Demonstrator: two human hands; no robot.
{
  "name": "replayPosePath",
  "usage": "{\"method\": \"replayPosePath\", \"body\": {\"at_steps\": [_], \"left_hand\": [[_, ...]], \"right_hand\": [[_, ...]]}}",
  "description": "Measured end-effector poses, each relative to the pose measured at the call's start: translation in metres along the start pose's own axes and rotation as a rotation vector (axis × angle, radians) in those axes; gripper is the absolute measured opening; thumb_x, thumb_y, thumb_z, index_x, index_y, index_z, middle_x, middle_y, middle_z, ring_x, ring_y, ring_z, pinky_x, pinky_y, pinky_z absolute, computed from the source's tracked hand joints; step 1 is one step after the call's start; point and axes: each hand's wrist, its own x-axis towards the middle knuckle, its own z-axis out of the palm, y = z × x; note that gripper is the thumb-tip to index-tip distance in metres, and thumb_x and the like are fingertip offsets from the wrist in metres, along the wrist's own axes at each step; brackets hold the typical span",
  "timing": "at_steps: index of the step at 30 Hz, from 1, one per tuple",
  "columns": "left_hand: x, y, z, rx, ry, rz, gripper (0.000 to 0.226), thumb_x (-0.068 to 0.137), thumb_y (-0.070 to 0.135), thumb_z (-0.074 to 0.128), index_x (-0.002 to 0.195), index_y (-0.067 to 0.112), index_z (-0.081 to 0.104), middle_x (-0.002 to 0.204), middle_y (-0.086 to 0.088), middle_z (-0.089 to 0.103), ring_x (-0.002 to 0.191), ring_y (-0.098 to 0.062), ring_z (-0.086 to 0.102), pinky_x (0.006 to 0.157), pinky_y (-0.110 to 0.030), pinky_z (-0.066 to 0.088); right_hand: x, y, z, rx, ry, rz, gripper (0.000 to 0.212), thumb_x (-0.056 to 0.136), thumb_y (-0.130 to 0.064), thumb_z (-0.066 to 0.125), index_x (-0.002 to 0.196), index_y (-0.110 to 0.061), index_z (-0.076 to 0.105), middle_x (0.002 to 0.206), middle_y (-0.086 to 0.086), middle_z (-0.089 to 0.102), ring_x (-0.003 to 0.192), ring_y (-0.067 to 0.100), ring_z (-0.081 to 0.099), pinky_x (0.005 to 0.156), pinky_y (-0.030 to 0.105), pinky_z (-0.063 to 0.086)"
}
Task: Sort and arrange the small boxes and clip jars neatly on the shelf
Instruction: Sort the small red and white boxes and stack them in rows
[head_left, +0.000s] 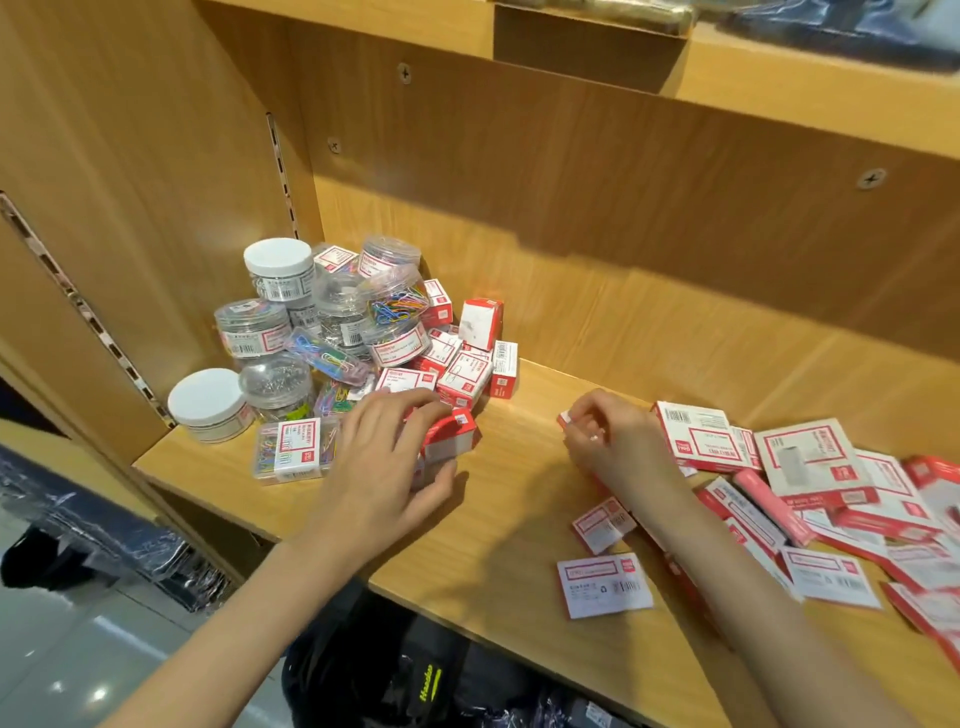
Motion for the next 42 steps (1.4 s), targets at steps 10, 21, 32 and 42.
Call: {"method": "replayPosePath", "body": {"at_steps": [10,21,32,42], "left_hand": [[0.027,0.066,0.063,-0.277,-0.313,0.115,0.050,0.087,0.042,0.040,0.132,0.020,0.043,0.137,0.000,0.043,0.127,-0.011,0.030,0.105,-0.032,0.027],[0.080,0.128,0.109,-0.310,-0.468,0.165,0.072,0.078,0.064,0.022,0.140,0.029,0.032,0.150,0.004,0.026,0.140,-0.017,0.014,0.112,-0.030,0.006],[0.112,0.207,0.145,-0.344,-0.478,0.234,0.065,0.082,0.059,0.030,0.138,0.027,0.038,0.144,-0.005,0.036,0.131,-0.025,0.031,0.109,-0.037,0.020],[0.116,0.243,0.163,-0.368,-0.442,0.201,0.048,0.084,0.048,0.037,0.127,0.028,0.047,0.132,0.001,0.046,0.121,-0.020,0.040,0.101,-0.043,0.032]], "right_hand": [[-0.058,0.088,-0.080,-0.370,-0.090,0.206,0.042,0.090,-0.026,0.055,0.130,-0.015,0.049,0.139,0.009,0.043,0.129,0.029,0.034,0.108,0.042,0.025],[-0.088,0.138,-0.148,-0.386,0.178,0.195,0.040,0.083,-0.032,0.065,0.118,-0.016,0.058,0.126,0.011,0.052,0.116,0.036,0.043,0.097,0.042,0.031],[-0.130,0.201,-0.197,-0.178,0.172,0.223,0.042,0.081,-0.012,0.067,0.121,-0.013,0.054,0.116,0.003,0.057,0.108,0.020,0.053,0.084,0.012,0.032],[-0.097,0.229,-0.191,-0.122,0.228,0.266,0.039,0.078,-0.003,0.063,0.115,-0.007,0.050,0.110,0.004,0.042,0.090,0.014,0.052,0.082,0.023,0.040]]}}
